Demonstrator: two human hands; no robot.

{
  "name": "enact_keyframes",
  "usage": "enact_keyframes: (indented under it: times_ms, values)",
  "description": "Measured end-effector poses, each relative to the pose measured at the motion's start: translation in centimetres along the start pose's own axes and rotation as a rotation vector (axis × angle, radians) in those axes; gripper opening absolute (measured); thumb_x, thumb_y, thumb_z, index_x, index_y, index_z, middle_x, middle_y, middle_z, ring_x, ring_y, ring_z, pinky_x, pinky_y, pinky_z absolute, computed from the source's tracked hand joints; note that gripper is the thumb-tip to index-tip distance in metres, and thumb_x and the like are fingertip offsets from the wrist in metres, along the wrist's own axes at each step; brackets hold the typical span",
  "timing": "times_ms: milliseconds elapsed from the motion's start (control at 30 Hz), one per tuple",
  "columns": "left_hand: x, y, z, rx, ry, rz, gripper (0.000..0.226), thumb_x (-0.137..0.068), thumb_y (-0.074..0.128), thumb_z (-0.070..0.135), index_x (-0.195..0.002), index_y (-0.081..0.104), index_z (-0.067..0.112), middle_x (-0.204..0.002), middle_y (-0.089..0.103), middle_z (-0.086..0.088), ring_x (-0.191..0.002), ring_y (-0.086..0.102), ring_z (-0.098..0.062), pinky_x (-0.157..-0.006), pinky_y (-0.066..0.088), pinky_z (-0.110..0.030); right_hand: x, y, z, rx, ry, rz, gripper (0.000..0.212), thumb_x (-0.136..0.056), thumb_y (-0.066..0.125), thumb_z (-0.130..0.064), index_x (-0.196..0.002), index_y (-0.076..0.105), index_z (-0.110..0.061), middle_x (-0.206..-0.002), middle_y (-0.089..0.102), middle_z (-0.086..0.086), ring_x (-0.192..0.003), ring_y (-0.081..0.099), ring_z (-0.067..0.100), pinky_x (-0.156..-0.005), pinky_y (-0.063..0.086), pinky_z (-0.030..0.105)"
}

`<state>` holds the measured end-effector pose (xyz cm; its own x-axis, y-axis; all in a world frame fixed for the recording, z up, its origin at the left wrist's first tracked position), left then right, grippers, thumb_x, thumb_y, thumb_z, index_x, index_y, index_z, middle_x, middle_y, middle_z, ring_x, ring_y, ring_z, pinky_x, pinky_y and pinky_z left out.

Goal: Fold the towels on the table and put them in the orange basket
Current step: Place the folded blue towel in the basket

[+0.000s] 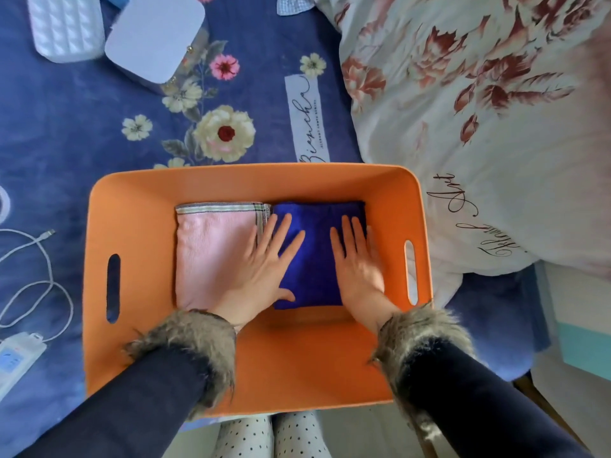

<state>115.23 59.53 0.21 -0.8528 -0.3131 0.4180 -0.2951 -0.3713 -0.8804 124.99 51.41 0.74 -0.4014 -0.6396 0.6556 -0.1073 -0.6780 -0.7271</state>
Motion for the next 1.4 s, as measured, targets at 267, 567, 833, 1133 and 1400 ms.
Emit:
enact_keyframes:
  times_ms: [267,567,833,1133,1400]
  values:
    - [-2.1,3.2,-1.8,-0.191,-0.022,-0.162,0.125,-0.064,0.055,0.077,-0.138,-0.028,0.019,-0.141,-0.037,-0.008,-0.141,-0.021,-0.031,-0.112,-0.007,-0.054,-3.6,2.7,1.0,0.116,0.001,-0.154,0.108,-0.086,0.061,-0.042,-0.143,-0.025,-0.012,-0.15,-0.027,0.021,-0.14,-0.021,0.038,-0.111,-0.016,0.045]
    - [0.6,-0.2,-1.2,-0.005,-0.07,-0.132,0.094,-0.083,0.052,0.06,-0.149,-0.005,0.026,-0.156,-0.017,-0.008,-0.143,-0.018,-0.027,-0.112,-0.01,-0.051,-0.3,0.3,0.3,-0.306,0.006,-0.048,0.093,-0.088,0.06,-0.029,-0.149,-0.01,-0.019,-0.157,-0.011,0.012,-0.145,-0.008,0.029,-0.116,0.003,0.041]
    - [7.9,-10.9,0.1,0.234,-0.159,0.187,0.067,-0.089,0.056,0.041,-0.146,0.029,0.018,-0.155,0.019,-0.008,-0.145,0.012,-0.026,-0.115,0.009,-0.044,9.5,-7.0,2.3,-0.648,0.077,0.145,0.074,-0.093,0.048,-0.039,-0.15,0.004,-0.022,-0.156,0.015,0.005,-0.141,0.019,0.026,-0.11,0.026,0.041]
    - [13.1,-22.6,7.3,0.183,0.072,0.317,0.076,-0.082,0.023,0.058,-0.139,0.041,0.013,-0.149,0.034,-0.011,-0.139,0.029,-0.03,-0.111,0.025,-0.046,23.9,-13.8,8.9,-0.689,0.326,0.405,0.067,-0.093,0.043,-0.048,-0.149,0.013,-0.027,-0.154,0.022,0.002,-0.14,0.024,0.022,-0.11,0.023,0.039]
    - [14.8,-28.8,17.6,0.031,0.497,0.312,0.088,-0.075,0.003,0.067,-0.146,0.028,0.021,-0.154,0.024,0.0,-0.144,0.015,-0.017,-0.115,0.009,-0.032,38.4,-12.2,12.9,-0.736,0.703,0.567,0.066,-0.094,0.04,-0.05,-0.149,0.013,-0.026,-0.155,0.02,0.001,-0.142,0.021,0.019,-0.113,0.024,0.037]
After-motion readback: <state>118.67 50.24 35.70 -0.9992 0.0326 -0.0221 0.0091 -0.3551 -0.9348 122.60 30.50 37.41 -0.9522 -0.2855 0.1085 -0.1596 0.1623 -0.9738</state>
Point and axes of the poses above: each hand's wrist, its own x-axis away from the middle knuckle, its own y-axis out of the palm, z = x × y, the point moved 8 cm from there along -x, towards the middle knuckle
